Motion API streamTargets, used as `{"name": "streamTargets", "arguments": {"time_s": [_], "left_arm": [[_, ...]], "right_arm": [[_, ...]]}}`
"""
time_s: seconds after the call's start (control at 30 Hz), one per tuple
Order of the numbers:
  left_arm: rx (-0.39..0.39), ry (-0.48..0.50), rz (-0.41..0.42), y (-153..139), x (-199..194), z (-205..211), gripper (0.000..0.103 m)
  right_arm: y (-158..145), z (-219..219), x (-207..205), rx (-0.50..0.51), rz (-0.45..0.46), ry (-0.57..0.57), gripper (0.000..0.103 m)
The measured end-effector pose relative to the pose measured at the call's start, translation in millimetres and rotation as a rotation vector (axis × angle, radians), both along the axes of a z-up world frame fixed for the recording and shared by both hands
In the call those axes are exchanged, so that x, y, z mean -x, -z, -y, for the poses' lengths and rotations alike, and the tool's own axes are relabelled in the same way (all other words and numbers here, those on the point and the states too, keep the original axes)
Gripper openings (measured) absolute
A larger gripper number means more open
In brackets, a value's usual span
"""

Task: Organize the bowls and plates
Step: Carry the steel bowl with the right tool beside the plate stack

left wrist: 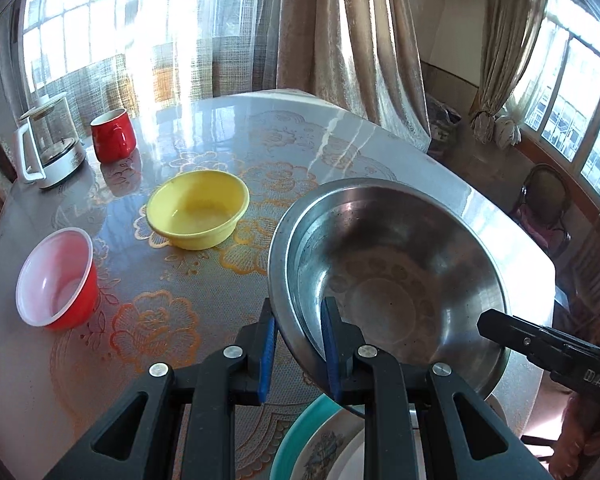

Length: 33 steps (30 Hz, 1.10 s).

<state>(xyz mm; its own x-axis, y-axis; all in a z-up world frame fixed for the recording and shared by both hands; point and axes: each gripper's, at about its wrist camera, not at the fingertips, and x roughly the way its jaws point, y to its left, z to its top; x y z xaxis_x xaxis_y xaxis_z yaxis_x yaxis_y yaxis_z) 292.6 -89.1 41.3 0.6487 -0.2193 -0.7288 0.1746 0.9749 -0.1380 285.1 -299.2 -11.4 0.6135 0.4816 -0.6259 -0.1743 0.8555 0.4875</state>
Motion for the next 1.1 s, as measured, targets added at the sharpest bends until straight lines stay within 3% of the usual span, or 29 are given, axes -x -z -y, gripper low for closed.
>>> {"name": "streamTargets", "arguments": {"time_s": [0.43,1.1], "left_arm": [[0.070,-0.085,0.073,-9.4,70.8,-53.3,0.022],[0.105,-0.259,0.043,22.0,167.8,-131.6,0.023]], "right_arm": [[-9.0,-40.3,39.8,-0.008,0.029,-0.072,0.021],[16.3,-119.1,87.0,-0.018,-0.031,-0.237,0.021]]}}
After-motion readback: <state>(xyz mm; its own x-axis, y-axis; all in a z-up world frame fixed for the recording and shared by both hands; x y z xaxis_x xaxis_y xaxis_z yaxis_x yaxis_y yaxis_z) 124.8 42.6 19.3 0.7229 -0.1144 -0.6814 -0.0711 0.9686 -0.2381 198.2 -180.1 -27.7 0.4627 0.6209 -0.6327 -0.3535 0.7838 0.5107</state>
